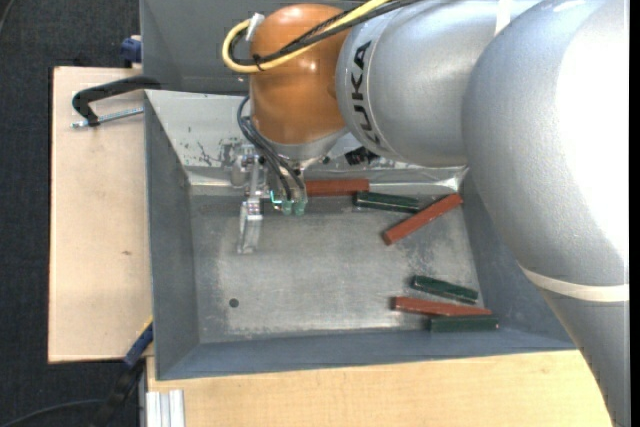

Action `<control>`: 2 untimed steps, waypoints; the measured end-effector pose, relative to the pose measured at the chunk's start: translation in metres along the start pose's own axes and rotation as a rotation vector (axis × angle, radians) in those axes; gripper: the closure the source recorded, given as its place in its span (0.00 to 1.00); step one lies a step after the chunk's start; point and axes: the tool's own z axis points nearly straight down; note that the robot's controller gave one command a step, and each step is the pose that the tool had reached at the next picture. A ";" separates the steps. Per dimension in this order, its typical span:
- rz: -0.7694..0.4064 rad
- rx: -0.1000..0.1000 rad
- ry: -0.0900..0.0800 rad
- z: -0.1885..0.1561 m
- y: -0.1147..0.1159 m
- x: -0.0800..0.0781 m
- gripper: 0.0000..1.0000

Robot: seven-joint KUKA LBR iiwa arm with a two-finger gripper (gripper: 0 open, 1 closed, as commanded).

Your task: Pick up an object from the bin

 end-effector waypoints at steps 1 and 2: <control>-0.115 0.003 -0.003 0.055 -0.044 -0.011 0.00; -0.180 0.004 -0.006 0.064 -0.115 0.010 0.00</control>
Offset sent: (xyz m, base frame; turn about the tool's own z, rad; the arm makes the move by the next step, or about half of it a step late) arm 0.0107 -0.0424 -0.0535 -0.1172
